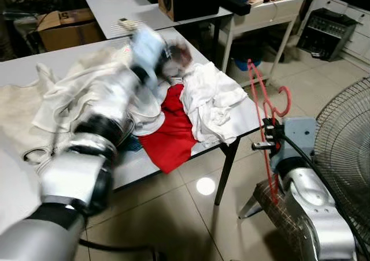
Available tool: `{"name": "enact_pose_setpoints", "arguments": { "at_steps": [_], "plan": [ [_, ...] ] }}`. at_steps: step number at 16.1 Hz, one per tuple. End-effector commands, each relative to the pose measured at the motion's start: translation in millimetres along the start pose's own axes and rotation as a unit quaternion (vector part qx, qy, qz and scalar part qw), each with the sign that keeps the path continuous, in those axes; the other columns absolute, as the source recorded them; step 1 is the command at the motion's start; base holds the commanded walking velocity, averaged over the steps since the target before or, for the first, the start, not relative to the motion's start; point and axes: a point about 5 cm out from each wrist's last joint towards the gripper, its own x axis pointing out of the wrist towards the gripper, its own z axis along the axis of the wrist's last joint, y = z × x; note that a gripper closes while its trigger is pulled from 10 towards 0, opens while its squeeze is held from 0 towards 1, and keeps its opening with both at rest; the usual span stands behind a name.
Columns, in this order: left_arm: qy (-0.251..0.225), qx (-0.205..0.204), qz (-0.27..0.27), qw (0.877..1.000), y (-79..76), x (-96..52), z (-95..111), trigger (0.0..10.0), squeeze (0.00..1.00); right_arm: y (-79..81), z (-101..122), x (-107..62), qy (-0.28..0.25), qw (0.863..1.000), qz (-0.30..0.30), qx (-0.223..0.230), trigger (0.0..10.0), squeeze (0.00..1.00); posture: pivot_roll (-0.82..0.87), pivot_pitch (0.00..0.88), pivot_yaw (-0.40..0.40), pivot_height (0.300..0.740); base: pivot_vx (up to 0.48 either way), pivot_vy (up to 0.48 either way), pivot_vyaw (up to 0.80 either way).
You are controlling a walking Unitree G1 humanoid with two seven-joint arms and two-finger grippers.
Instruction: Hang hanger
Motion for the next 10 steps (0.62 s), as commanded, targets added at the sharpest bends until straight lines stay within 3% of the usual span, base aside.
{"name": "enact_pose_setpoints", "arguments": {
  "at_steps": [1, 2, 3, 5, 7, 8, 10],
  "plan": [
    [-0.056, -0.001, -0.023, 0.998, 16.9, -3.8, 30.8, 0.0, 0.0, 0.7, 1.7, 2.3, -0.008, 1.0, 0.003, -0.003, 10.0, 0.0, -0.11, 0.0, 0.042, 0.74, 0.0, 0.0, 0.0],
    [-0.094, 0.009, -0.035, 0.995, 40.2, -22.0, 55.1, 0.0, 0.0, 1.2, 1.1, 3.1, -0.009, 1.0, 0.005, -0.002, 10.0, 0.0, -0.09, 0.0, 0.032, 0.74, 0.0, 0.0, 0.0],
    [-0.1, 0.01, -0.035, 0.994, 44.4, -25.8, 59.2, 0.0, 0.0, 1.3, 0.9, 3.3, -0.009, 1.0, 0.005, -0.002, 10.0, 0.0, -0.09, 0.0, 0.032, 0.74, 0.0, 0.0, 0.0],
    [-0.149, 0.017, -0.006, 0.989, 77.0, -54.4, 95.3, 0.0, 0.0, 1.9, 0.2, 4.3, -0.009, 1.0, 0.008, 0.0, 10.0, 0.0, -0.06, 0.0, 0.021, 0.74, 0.0, 0.0, 0.0],
    [-0.169, 0.025, -0.01, 0.985, 92.0, -78.5, 118.7, 0.0, 0.0, 4.3, 0.0, 6.5, -0.01, 1.0, 0.013, 0.001, 10.0, 0.0, -0.05, 0.0, 0.016, 0.74, 0.0, 0.0, 0.0],
    [-0.163, 0.031, -0.012, 0.986, 94.4, -84.0, 119.9, 0.0, 0.0, 5.1, 0.1, 7.2, -0.01, 1.0, 0.015, 0.001, 10.0, 0.0, -0.05, 0.0, 0.016, 0.74, 0.0, 0.0, 0.0],
    [-0.076, 0.049, -0.043, 0.995, 93.0, -104.5, 94.5, 0.0, 0.0, 6.0, 0.1, 8.5, -0.012, 1.0, 0.016, 0.002, 10.0, 0.0, -0.05, 0.0, 0.018, 0.74, 0.0, 0.0, 0.0]
  ]
}}
